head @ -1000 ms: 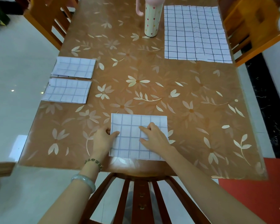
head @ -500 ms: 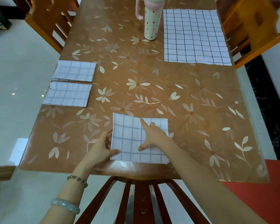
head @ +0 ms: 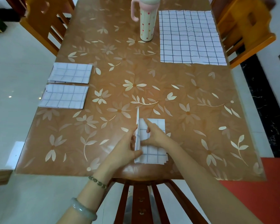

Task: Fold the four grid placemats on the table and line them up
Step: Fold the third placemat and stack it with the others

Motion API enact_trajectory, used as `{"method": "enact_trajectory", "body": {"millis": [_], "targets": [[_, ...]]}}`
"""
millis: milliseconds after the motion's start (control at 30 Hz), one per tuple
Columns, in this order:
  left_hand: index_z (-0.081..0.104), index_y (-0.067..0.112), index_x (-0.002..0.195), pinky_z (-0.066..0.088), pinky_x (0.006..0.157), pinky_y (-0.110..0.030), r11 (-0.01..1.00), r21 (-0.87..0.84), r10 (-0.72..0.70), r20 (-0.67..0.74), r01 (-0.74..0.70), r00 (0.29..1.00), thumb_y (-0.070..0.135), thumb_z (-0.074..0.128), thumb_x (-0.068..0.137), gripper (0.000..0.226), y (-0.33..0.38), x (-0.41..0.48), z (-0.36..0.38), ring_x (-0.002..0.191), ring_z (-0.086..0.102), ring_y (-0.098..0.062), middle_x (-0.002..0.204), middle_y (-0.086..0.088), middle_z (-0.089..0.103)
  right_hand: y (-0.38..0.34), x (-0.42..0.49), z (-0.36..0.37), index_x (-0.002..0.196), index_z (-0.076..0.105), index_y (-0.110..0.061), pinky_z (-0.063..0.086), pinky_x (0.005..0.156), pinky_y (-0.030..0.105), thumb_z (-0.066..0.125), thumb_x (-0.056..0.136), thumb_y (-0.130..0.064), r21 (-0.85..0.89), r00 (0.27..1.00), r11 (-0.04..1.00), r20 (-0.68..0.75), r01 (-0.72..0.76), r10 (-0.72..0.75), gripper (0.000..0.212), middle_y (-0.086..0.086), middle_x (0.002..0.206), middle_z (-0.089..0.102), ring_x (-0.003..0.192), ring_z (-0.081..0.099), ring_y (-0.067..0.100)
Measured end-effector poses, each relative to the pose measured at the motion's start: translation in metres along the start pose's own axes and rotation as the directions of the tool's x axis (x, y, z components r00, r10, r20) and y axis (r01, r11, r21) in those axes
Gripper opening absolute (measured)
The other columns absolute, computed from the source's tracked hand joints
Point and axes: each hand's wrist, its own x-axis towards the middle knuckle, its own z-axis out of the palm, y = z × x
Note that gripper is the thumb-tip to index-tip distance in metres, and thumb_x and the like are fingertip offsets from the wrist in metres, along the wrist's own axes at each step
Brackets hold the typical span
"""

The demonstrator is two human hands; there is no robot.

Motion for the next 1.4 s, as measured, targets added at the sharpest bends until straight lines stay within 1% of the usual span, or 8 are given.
{"method": "enact_trajectory", "body": {"millis": [100, 233, 333, 467, 833, 1000, 1200, 1400], "targets": [[0.023, 0.033, 0.148, 0.050, 0.063, -0.020, 1.000, 0.029, -0.010, -0.048, 0.011, 0.999, 0.010, 0.068, 0.083, 0.082, 0.003, 0.008, 0.022, 0.071, 0.053, -0.006, 0.098, 0.012, 0.046, 0.021, -0.024, -0.014, 0.137, 0.047, -0.012, 0.047, 0.067, 0.013, 0.065, 0.086, -0.008, 0.479, 0.966, 0.877, -0.237, 0.028, 0.099, 0.054, -0.001, 0.091, 0.055, 0.075, 0.053, 0.007], [0.026, 0.029, 0.149, 0.042, 0.061, -0.012, 0.993, 0.116, 0.029, -0.057, -0.022, 0.998, 0.015, 0.065, 0.086, 0.075, 0.007, 0.021, 0.054, 0.073, 0.053, -0.006, 0.105, 0.005, 0.047, 0.049, -0.042, -0.021, 0.109, 0.067, -0.008, 0.055, 0.076, 0.028, 0.056, 0.093, -0.010, 0.492, 0.896, 0.870, -0.398, 0.027, 0.197, 0.020, 0.002, 0.090, 0.067, 0.081, 0.064, 0.017], [0.025, 0.025, 0.149, 0.036, 0.065, -0.016, 0.984, 0.180, 0.014, -0.024, -0.009, 1.000, 0.013, 0.062, 0.087, 0.073, 0.006, 0.030, 0.076, 0.073, 0.048, -0.004, 0.105, 0.004, 0.044, 0.056, -0.040, -0.019, 0.087, 0.070, -0.002, 0.054, 0.083, 0.047, 0.056, 0.093, -0.014, 0.544, 0.880, 0.839, -0.386, -0.025, 0.276, 0.020, 0.014, 0.082, 0.069, 0.077, 0.065, 0.023], [0.026, 0.017, 0.149, 0.038, 0.077, -0.021, 0.981, 0.192, -0.017, 0.000, 0.017, 1.000, 0.008, 0.059, 0.087, 0.070, 0.000, 0.038, 0.092, 0.084, 0.046, -0.012, 0.106, 0.001, 0.042, 0.053, -0.035, -0.022, 0.078, 0.067, 0.008, 0.053, 0.076, 0.045, 0.062, 0.089, -0.024, 0.614, 0.870, 0.788, -0.363, -0.044, 0.332, 0.034, 0.015, 0.070, 0.064, 0.068, 0.059, 0.020], [0.037, 0.015, 0.144, 0.040, 0.078, -0.022, 0.982, 0.189, 0.001, -0.061, 0.010, 0.998, 0.041, 0.061, 0.090, 0.064, -0.008, 0.046, 0.086, 0.090, 0.051, -0.012, 0.108, 0.002, 0.050, 0.044, -0.024, -0.018, 0.086, 0.074, -0.009, 0.039, 0.064, 0.020, 0.068, 0.079, -0.013, 0.316, 0.845, 0.937, -0.452, -0.147, 0.285, 0.010, 0.001, 0.078, 0.069, 0.074, 0.059, 0.011], [0.052, 0.001, 0.133, 0.046, 0.092, -0.039, 0.688, 0.714, 0.422, -0.251, -0.128, 0.871, 0.025, 0.035, 0.096, 0.048, -0.030, 0.060, 0.041, 0.112, 0.058, -0.031, 0.127, -0.015, 0.058, 0.053, -0.022, -0.019, 0.097, 0.063, -0.007, 0.034, 0.056, 0.016, 0.067, 0.079, -0.006, 0.229, 0.851, 0.967, -0.480, -0.112, 0.213, 0.019, -0.006, 0.071, 0.052, 0.070, 0.051, 0.012], [0.036, -0.001, 0.145, 0.021, 0.113, -0.050, 0.435, 0.871, 0.381, 0.053, -0.230, 0.923, 0.036, 0.015, 0.101, 0.060, -0.065, 0.074, 0.034, 0.141, 0.033, -0.029, 0.151, -0.017, 0.036, 0.047, -0.019, 0.001, 0.114, 0.059, -0.008, 0.048, 0.087, 0.042, 0.051, 0.084, -0.014, -0.366, 0.717, 0.929, -0.632, 0.056, -0.292, 0.031, 0.011, 0.113, 0.058, 0.103, 0.054, 0.027], [0.034, 0.001, 0.146, 0.021, 0.114, -0.052, 0.424, 0.885, 0.289, 0.071, -0.194, 0.955, 0.041, 0.009, 0.102, 0.064, -0.071, 0.078, 0.037, 0.142, 0.031, -0.026, 0.153, -0.015, 0.034, 0.057, -0.001, 0.023, 0.142, 0.037, -0.003, 0.019, 0.116, 0.048, 0.025, 0.098, -0.037, -0.710, 0.882, 0.702, -0.294, 0.056, -0.367, 0.057, 0.014, 0.149, 0.037, 0.141, 0.031, 0.026]]}}
